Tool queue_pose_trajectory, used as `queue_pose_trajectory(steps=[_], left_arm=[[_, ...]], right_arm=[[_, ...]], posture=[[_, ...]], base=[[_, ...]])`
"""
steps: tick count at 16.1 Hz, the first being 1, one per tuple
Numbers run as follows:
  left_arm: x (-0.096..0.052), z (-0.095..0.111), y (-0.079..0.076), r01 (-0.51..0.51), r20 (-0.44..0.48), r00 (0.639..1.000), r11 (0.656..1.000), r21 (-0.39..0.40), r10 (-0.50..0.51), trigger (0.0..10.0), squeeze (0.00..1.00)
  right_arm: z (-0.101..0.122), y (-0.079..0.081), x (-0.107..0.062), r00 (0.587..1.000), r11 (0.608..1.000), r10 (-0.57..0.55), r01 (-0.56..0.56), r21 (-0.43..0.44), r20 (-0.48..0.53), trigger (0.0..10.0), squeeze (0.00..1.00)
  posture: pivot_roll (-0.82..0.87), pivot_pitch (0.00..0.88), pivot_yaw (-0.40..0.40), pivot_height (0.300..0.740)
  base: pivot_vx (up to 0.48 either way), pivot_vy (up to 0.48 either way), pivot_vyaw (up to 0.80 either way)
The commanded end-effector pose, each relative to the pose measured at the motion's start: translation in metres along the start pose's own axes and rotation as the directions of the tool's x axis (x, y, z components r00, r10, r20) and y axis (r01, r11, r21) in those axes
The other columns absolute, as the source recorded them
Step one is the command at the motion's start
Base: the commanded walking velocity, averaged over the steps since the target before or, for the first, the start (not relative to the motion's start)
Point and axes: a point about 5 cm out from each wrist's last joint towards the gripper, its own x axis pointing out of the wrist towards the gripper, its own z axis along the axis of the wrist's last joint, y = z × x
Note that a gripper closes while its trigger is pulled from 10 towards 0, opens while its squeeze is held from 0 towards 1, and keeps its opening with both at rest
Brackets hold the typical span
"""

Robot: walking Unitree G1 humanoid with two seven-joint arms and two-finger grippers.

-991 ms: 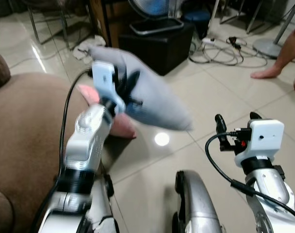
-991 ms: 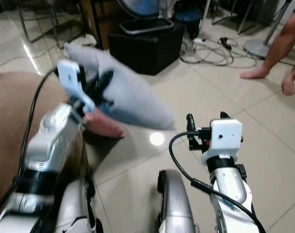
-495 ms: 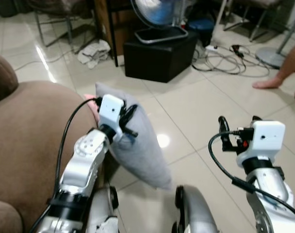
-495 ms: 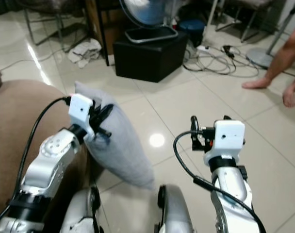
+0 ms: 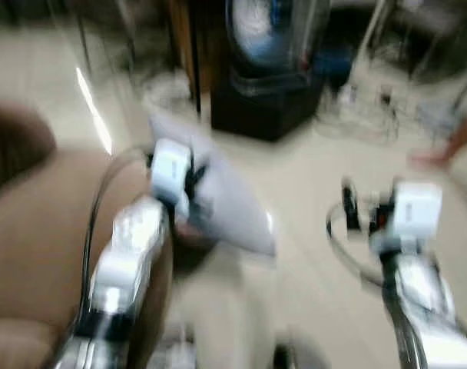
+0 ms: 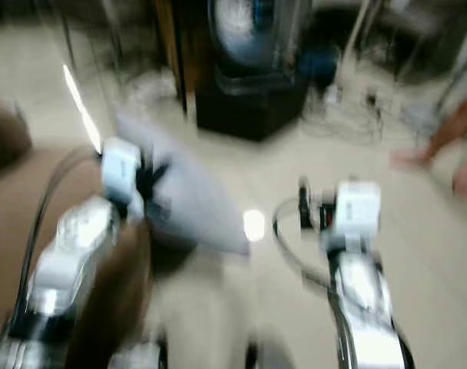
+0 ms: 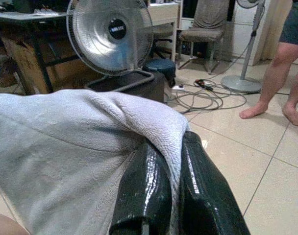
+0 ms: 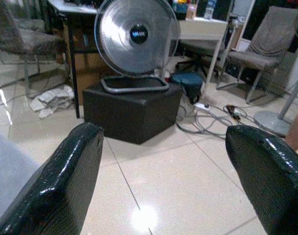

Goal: Move the pillow to the sofa from floor

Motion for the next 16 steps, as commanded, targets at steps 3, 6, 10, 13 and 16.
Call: queue_pose_trajectory(steps=[3,6,10,13,16], left_arm=[[0.004,0.019,-0.002,-0.002,0.081,0.997,0.999,0.036,-0.001,10.0,0.0],[0.006,0.019,-0.004,-0.008,0.087,0.996,0.999,0.037,0.005,10.0,0.0],[0.012,0.025,-0.003,-0.002,0.107,0.994,0.998,0.067,-0.005,10.0,0.0],[0.013,0.028,0.001,-0.014,0.108,0.994,0.997,0.073,0.006,10.0,0.0],[0.012,0.029,0.005,-0.022,0.108,0.994,0.996,0.087,0.012,10.0,0.0]], right_arm=[[-0.001,-0.004,-0.001,1.0,1.0,-0.005,0.005,-0.004,0.002,10.0,0.0],[-0.006,0.0,-0.001,1.0,0.999,0.006,-0.007,-0.044,-0.022,10.0,0.0],[-0.016,0.015,-0.005,0.991,0.986,0.115,-0.123,-0.114,-0.074,10.0,0.0],[-0.018,0.024,-0.007,0.98,0.976,0.184,-0.192,-0.106,-0.08,10.0,0.0],[-0.023,0.031,-0.008,0.964,0.96,0.25,-0.26,-0.104,-0.094,10.0,0.0]], posture=[[0.01,0.0,-0.043,0.74],[0.01,0.0,-0.041,0.74],[0.01,0.0,-0.033,0.74],[0.02,0.0,-0.036,0.74],[0.03,0.0,-0.043,0.74]], base=[[0.0,0.0,0.0],[0.0,0.0,0.0],[0.142,0.0,0.4],[0.325,0.0,0.8],[0.338,0.0,0.8]])
